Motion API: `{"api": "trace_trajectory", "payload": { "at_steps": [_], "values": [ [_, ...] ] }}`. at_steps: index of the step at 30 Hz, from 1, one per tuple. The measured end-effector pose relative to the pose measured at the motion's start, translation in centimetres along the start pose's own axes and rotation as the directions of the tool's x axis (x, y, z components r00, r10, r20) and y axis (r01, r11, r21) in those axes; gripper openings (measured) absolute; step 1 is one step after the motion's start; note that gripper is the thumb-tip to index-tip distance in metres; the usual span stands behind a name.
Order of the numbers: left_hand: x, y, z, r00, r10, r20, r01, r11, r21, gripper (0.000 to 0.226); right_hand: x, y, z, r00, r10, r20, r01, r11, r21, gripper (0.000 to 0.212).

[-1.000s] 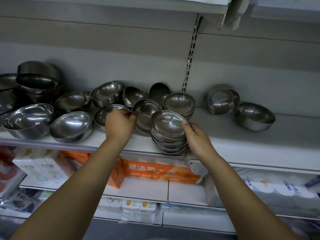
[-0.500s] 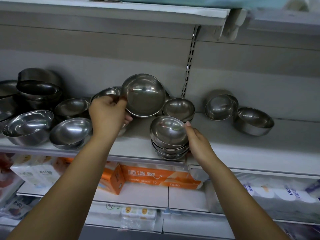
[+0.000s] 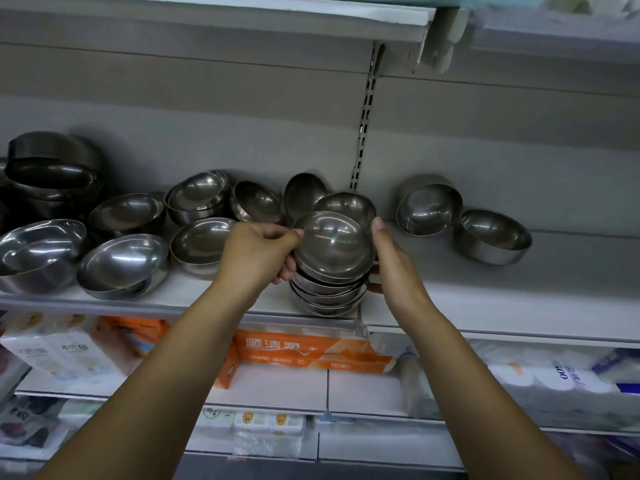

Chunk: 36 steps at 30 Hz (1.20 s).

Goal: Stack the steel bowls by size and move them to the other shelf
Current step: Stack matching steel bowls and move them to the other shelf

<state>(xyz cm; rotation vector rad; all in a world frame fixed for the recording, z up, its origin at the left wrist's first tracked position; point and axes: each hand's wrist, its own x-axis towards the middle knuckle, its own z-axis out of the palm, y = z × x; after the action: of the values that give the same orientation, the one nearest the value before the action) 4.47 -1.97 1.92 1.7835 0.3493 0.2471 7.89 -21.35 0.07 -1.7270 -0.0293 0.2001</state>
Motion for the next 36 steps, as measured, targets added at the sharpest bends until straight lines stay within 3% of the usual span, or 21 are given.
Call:
{"api": "trace_trajectory", "payload": {
  "at_steps": [3,6,7,10,13,16,20,27,33,36],
  "values": [
    [-0.2,-0.8,0.3,0.995,0.034,-0.096,-0.029,0.998,0.049,0.017,0.3,0.5,0.2,1.000,0.010,0.022,-0.010,1.000,-0.016,0.027],
    [-1.1,-1.5,0.6,0.994,0.020,-0.111,-0.005,0.991,0.131,0.033,0.5,1.3,0.7,1.000,0.025,0.013,-0.025,1.000,0.000,0.037],
    [-1.3,-1.6,0.9,0.996,-0.005,-0.085,0.014,0.994,0.109,0.034,0.5,1.5,1.0,1.000,0.030,0.009,-0.030,0.999,0.014,0.043],
    [-1.8,-1.9,2.0,0.987,-0.153,0.051,0.160,0.970,-0.184,0.018,0.7,1.9,2.0,0.999,0.043,-0.004,-0.042,0.996,0.076,0.054],
    [-1.7,-2.6,3.1,0.972,-0.217,0.090,0.235,0.906,-0.353,0.022,0.8,2.0,3.2,0.996,0.079,-0.051,-0.071,0.987,0.147,0.050],
    [-1.3,-3.1,4.0,0.976,-0.204,0.077,0.217,0.873,-0.437,0.027,0.9,2.1,4.2,0.985,0.109,-0.131,-0.077,0.971,0.226,0.038],
    [-1.2,-3.4,4.7,0.977,-0.211,0.042,0.209,0.886,-0.414,0.024,1.3,2.0,4.8,0.969,0.098,-0.227,-0.030,0.957,0.288,0.018],
    [-0.9,-2.1,5.3,0.993,-0.092,0.072,0.114,0.905,-0.410,0.023,0.6,1.6,4.4,0.949,0.135,-0.285,-0.011,0.918,0.397,0.060],
    [-0.7,-0.7,8.1,0.964,-0.030,0.266,0.146,0.891,-0.430,0.057,-0.8,0.9,1.0,0.883,0.122,-0.454,0.081,0.912,0.403,0.061],
    [-1.2,-0.1,10.9,0.941,-0.006,0.338,0.157,0.893,-0.421,0.060,-2.1,1.0,-1.5,0.820,0.130,-0.557,0.118,0.914,0.388,0.062]
  ]
}}
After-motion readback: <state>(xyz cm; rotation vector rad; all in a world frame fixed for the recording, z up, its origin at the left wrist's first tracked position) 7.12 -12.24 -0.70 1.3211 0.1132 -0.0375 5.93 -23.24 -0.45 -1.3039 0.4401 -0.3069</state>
